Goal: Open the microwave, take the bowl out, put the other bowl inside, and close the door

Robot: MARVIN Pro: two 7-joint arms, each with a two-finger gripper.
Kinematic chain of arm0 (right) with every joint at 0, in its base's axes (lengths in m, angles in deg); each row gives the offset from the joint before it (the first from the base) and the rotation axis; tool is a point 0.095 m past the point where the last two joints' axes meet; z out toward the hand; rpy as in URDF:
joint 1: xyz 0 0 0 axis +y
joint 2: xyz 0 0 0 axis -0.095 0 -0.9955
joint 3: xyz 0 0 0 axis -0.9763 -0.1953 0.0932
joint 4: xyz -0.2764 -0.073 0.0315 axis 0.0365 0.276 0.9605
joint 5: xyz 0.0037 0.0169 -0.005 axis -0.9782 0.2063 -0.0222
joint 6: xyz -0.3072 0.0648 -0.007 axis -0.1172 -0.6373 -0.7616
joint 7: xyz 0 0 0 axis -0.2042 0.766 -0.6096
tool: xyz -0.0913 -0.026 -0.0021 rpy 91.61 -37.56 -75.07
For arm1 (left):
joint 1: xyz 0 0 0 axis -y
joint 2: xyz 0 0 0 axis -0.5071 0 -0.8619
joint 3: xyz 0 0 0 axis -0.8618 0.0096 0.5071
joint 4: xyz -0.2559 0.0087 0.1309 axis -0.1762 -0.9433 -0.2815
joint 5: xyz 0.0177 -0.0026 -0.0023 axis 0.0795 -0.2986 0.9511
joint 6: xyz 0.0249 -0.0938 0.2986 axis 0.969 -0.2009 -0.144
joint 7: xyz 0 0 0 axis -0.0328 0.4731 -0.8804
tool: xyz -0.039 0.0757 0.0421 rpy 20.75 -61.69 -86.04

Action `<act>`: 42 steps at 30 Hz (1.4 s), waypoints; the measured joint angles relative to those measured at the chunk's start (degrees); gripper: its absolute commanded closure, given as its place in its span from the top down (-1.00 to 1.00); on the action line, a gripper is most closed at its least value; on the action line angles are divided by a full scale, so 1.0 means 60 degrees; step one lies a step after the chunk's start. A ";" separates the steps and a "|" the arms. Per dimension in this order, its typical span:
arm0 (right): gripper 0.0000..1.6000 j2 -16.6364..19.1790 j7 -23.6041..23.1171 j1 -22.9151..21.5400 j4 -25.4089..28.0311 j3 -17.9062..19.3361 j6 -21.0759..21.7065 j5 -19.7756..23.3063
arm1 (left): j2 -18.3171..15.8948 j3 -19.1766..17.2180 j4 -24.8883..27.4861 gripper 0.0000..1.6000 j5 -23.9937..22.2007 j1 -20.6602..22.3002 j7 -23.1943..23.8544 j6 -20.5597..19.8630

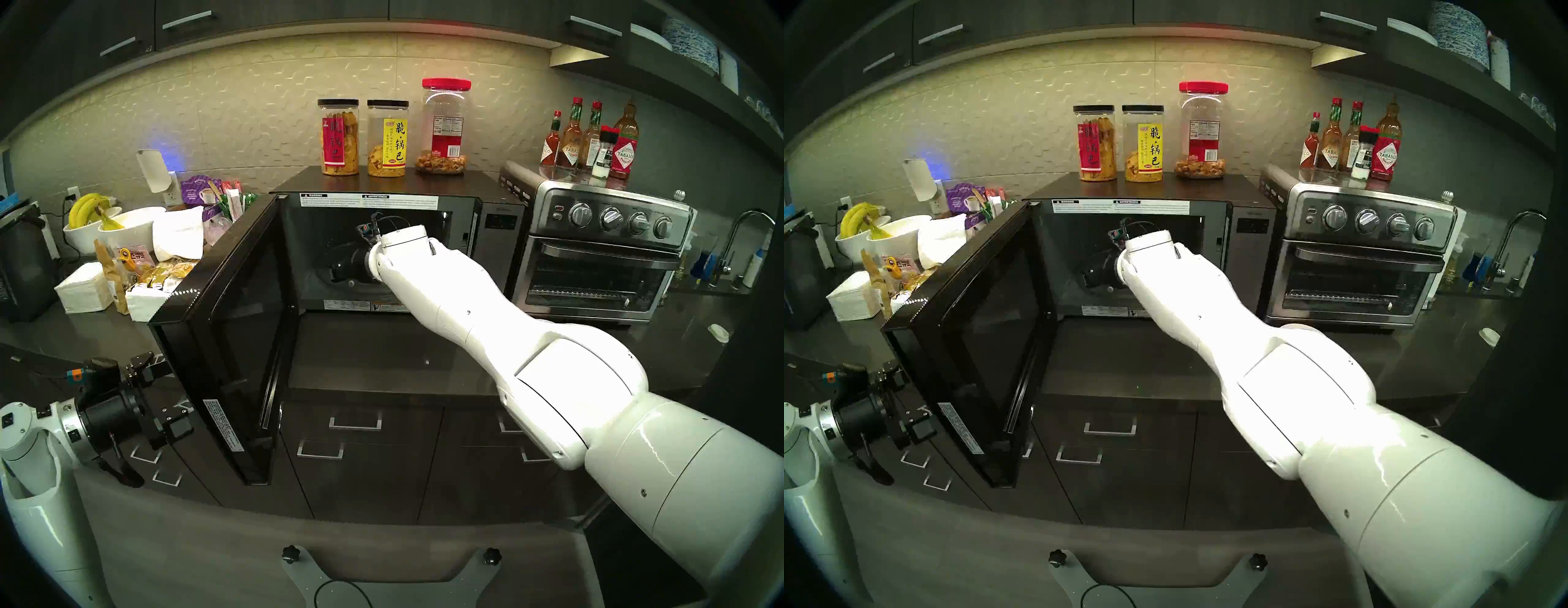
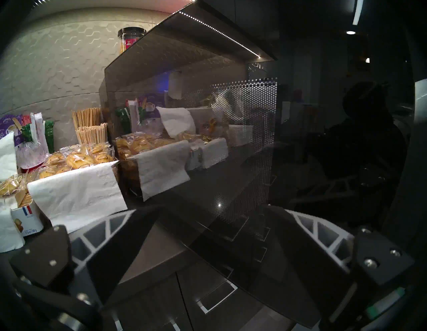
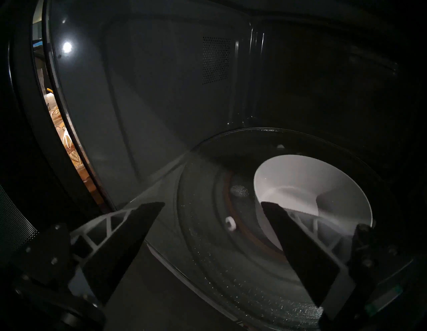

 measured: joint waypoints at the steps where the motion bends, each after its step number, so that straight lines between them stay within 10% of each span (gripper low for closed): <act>1: 1.00 -0.0018 -0.0001 -0.0008 -0.0090 0.0000 -0.0030 -0.0023 | 0.0000 0.0000 0.0000 1.00 0.0000 0.0000 0.0000 0.0000; 42: 1.00 -0.0398 0.0305 -0.0231 -0.0786 0.0304 -0.0847 -0.0654 | 0.0000 0.0000 0.0000 1.00 0.0001 0.0000 0.0000 0.0000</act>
